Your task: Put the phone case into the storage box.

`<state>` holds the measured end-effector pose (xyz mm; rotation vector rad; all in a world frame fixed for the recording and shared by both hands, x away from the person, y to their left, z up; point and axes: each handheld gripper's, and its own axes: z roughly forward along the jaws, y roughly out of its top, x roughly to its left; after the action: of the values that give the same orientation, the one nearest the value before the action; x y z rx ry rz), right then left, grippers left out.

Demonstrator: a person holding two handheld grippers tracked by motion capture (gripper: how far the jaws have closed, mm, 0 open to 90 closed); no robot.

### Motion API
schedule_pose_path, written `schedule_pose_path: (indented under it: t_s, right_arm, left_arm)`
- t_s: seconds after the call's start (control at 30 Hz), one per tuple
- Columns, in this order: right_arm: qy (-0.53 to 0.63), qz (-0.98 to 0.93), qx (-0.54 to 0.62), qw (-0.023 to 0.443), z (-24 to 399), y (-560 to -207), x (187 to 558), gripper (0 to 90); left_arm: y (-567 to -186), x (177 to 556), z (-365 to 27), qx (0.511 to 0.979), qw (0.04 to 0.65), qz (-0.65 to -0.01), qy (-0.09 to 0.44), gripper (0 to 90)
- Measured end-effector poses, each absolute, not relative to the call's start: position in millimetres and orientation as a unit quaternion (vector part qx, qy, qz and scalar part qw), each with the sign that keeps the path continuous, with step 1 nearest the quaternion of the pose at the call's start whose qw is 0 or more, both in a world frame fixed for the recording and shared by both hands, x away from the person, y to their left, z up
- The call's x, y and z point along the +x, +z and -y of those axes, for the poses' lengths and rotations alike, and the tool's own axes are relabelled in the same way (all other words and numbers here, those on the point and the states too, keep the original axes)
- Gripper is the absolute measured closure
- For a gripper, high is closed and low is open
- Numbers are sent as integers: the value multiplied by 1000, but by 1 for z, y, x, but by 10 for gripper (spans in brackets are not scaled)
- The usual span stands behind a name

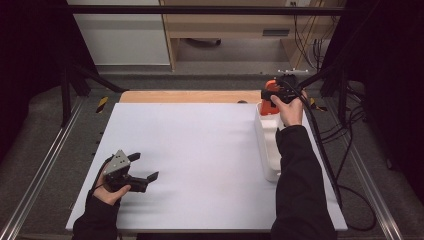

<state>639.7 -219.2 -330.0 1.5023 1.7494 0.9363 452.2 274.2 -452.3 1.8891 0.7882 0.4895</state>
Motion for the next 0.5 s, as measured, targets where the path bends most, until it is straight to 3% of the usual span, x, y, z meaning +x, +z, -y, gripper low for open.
schedule_pose_path:
  t_s: [0.5]
  right_arm:
    - [336, -665, 587, 318, 214, -349, 656, 155]
  left_arm:
    - [-453, 453, -273, 782, 495, -323, 200, 4]
